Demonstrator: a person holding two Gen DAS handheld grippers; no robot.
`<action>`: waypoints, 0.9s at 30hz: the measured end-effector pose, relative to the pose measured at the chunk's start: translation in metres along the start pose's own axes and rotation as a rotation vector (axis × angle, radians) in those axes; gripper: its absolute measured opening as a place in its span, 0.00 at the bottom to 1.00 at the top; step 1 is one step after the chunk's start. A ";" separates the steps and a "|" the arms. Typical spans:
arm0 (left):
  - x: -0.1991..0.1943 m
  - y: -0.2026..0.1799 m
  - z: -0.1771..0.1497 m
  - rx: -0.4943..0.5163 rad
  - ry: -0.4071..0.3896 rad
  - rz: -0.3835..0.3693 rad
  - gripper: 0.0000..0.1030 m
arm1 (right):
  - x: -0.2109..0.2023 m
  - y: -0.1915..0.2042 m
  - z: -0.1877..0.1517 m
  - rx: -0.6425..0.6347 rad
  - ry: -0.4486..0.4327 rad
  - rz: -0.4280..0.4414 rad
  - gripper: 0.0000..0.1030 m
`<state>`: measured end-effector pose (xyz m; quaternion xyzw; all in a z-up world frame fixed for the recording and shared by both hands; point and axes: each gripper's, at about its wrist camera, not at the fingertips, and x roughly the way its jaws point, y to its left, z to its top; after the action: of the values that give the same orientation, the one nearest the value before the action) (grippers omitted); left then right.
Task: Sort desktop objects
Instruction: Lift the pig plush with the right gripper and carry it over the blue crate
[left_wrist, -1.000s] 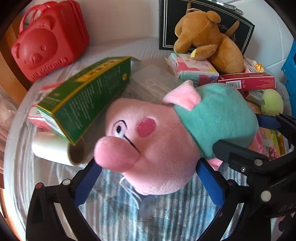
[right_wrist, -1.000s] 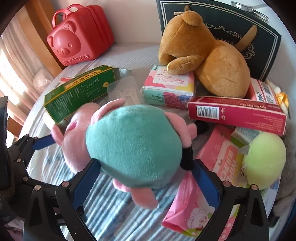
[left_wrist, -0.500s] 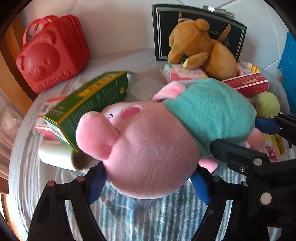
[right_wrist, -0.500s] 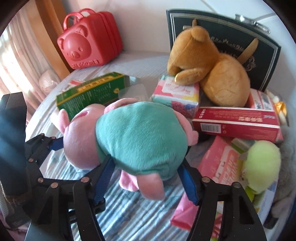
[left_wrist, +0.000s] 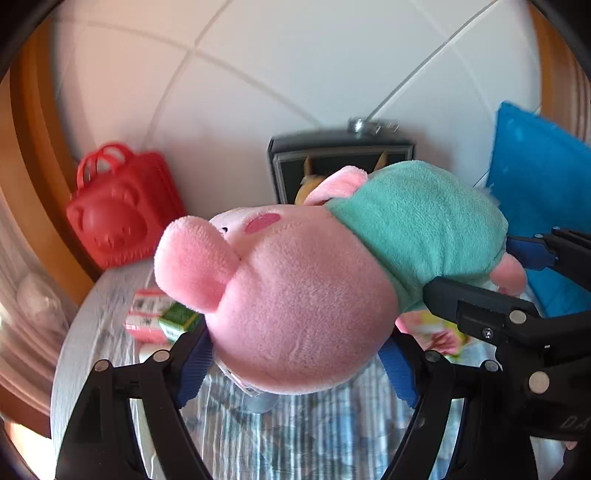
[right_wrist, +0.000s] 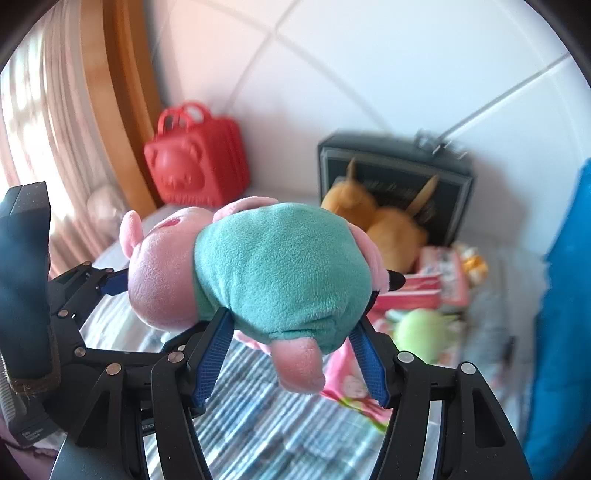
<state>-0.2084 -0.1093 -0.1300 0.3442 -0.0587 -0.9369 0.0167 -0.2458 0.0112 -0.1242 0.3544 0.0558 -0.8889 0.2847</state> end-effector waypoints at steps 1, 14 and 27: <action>-0.013 -0.006 0.007 0.010 -0.028 -0.008 0.78 | -0.014 -0.001 0.001 0.002 -0.021 -0.014 0.62; -0.138 -0.176 0.137 0.172 -0.317 -0.271 0.79 | -0.249 -0.090 0.022 0.148 -0.283 -0.333 0.62; -0.108 -0.416 0.217 0.276 -0.202 -0.351 0.79 | -0.341 -0.299 0.011 0.293 -0.187 -0.499 0.60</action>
<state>-0.2629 0.3329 0.0531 0.2529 -0.1265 -0.9382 -0.1995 -0.2158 0.4155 0.0788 0.2835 -0.0142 -0.9589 0.0073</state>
